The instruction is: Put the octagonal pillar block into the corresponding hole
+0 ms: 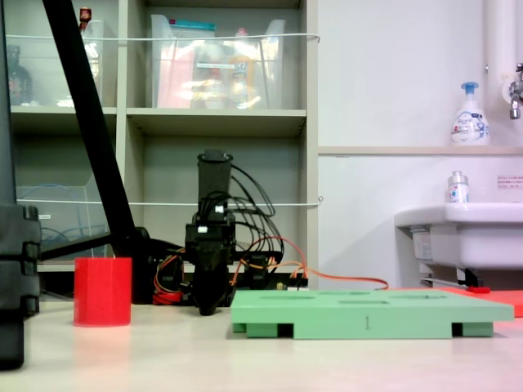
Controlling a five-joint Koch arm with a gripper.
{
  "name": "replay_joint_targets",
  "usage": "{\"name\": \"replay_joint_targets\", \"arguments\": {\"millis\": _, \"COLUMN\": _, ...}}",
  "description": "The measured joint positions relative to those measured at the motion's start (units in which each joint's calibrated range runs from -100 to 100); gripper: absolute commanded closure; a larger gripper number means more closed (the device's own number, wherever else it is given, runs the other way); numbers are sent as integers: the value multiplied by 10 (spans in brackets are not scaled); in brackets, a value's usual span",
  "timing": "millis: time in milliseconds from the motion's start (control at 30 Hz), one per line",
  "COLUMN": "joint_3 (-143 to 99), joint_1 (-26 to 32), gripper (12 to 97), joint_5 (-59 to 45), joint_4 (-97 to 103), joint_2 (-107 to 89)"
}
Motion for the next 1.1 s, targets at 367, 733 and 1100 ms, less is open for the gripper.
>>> {"name": "replay_joint_targets", "arguments": {"millis": 367, "joint_3": 1, "joint_1": 0, "gripper": 595, "joint_5": 0, "joint_4": 0, "joint_2": 0}}
{"name": "replay_joint_targets", "arguments": {"millis": 733, "joint_3": 0, "joint_1": -1, "gripper": 593, "joint_5": 0, "joint_4": 0, "joint_2": 0}}
{"name": "replay_joint_targets", "arguments": {"millis": 1100, "joint_3": 0, "joint_1": -8, "gripper": 599, "joint_5": 18, "joint_4": 0, "joint_2": 0}}
